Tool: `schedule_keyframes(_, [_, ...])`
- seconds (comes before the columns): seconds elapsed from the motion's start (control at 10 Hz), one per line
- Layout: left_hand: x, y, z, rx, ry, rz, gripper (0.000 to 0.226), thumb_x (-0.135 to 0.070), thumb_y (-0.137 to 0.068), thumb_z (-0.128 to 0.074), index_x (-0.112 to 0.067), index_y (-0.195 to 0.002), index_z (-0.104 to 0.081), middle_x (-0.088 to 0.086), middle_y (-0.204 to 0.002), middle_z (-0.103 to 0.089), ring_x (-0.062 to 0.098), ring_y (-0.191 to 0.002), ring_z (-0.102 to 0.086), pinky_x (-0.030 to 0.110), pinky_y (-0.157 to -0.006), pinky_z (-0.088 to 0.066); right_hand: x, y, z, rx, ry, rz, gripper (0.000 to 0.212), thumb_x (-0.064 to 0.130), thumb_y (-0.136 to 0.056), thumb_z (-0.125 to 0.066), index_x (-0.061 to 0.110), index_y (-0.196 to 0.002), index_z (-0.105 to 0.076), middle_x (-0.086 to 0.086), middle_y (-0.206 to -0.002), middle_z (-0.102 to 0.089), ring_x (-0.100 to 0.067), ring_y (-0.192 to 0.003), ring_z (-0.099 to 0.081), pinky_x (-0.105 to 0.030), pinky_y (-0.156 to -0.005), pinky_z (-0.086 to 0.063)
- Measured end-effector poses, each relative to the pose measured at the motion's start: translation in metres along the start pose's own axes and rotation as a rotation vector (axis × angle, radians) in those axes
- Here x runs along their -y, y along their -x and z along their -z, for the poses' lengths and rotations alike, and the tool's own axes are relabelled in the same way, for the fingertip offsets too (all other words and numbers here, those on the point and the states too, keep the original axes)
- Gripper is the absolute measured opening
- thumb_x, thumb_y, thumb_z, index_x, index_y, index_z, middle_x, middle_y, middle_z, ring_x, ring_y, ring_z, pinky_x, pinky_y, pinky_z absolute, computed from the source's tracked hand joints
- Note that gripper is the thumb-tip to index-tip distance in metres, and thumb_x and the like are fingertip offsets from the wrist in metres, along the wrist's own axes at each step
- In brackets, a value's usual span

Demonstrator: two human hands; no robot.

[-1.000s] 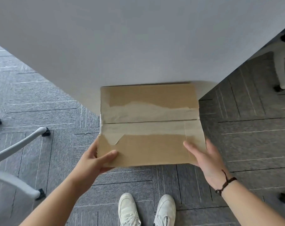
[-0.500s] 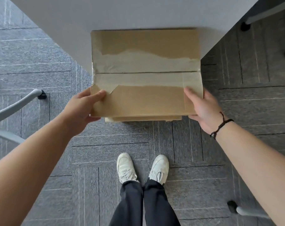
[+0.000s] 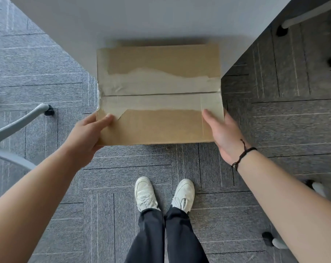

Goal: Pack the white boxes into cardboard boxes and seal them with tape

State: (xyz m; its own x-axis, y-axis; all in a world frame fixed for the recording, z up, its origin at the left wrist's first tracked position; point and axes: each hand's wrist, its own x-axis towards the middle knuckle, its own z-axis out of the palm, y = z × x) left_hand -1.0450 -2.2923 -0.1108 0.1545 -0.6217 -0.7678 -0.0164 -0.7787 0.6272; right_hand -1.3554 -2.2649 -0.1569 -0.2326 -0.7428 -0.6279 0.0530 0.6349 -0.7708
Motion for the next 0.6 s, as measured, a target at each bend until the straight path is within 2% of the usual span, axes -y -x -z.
schedule_keyframes(0.1, [0.003, 0.003, 0.000, -0.009, -0.015, -0.014, 0.025, -0.025, -0.099, -0.060, -0.024, -0.123, -0.066, -0.004, -0.105, -0.069, 0.014, -0.088, -0.061, 0.034, -0.088, -0.051, -0.007, 0.003, -0.002, -0.035, 0.009, 0.029, 0.040, 0.041, -0.093, -0.070, 0.029, -0.131, -0.063, 0.017, -0.118, -0.071, -0.002, -0.111, -0.065, -0.029, -0.099, -0.048])
schedule_keyframes(0.2, [0.003, 0.003, -0.001, -0.006, -0.047, -0.009, 0.031, -0.030, -0.099, -0.061, -0.026, -0.130, -0.063, -0.003, -0.113, -0.068, 0.017, -0.096, -0.061, 0.042, -0.100, -0.050, -0.003, 0.006, -0.002, -0.049, 0.069, 0.030, 0.043, 0.045, -0.093, -0.068, 0.028, -0.132, -0.061, 0.018, -0.117, -0.069, -0.001, -0.109, -0.064, -0.024, -0.092, -0.047])
schedule_keyframes(0.3, [0.005, 0.006, -0.005, -0.073, -0.132, -0.052, 0.029, -0.036, -0.099, -0.060, -0.027, -0.127, -0.061, -0.002, -0.116, -0.068, 0.017, -0.094, -0.060, 0.042, -0.098, -0.050, 0.005, 0.010, -0.002, -0.049, 0.144, 0.006, 0.040, 0.047, -0.094, -0.066, 0.030, -0.129, -0.059, 0.023, -0.109, -0.065, 0.006, -0.098, -0.060, -0.014, -0.078, -0.043])
schedule_keyframes(0.4, [0.004, 0.020, -0.016, -0.214, -0.307, -0.107, 0.032, -0.036, -0.098, -0.062, -0.019, -0.125, -0.060, 0.000, -0.111, -0.068, 0.020, -0.095, -0.063, 0.039, -0.094, -0.051, 0.017, 0.024, -0.007, -0.132, 0.317, -0.012, 0.049, 0.051, -0.094, -0.064, 0.025, -0.134, -0.054, 0.014, -0.112, -0.064, -0.010, -0.102, -0.063, -0.023, -0.081, -0.046])
schedule_keyframes(0.5, [-0.009, 0.045, -0.024, -0.218, -0.478, -0.091, 0.063, -0.031, -0.089, -0.074, -0.020, -0.143, -0.045, 0.002, -0.132, -0.062, 0.024, -0.114, -0.061, 0.045, -0.107, -0.047, 0.043, 0.036, -0.017, -0.139, 0.306, -0.115, 0.074, 0.032, -0.092, -0.071, 0.018, -0.154, -0.032, 0.001, -0.143, -0.054, -0.025, -0.130, -0.054, -0.037, -0.103, -0.044])
schedule_keyframes(0.6, [-0.035, 0.085, -0.030, -0.175, -0.629, -0.127, 0.082, -0.034, -0.092, -0.070, -0.023, -0.158, -0.023, 0.005, -0.154, -0.045, 0.028, -0.137, -0.047, 0.045, -0.116, -0.036, 0.087, 0.063, -0.023, -0.049, 0.280, -0.128, 0.068, 0.019, -0.094, -0.068, 0.019, -0.153, -0.035, -0.001, -0.147, -0.052, -0.017, -0.119, -0.058, -0.028, -0.090, -0.045])
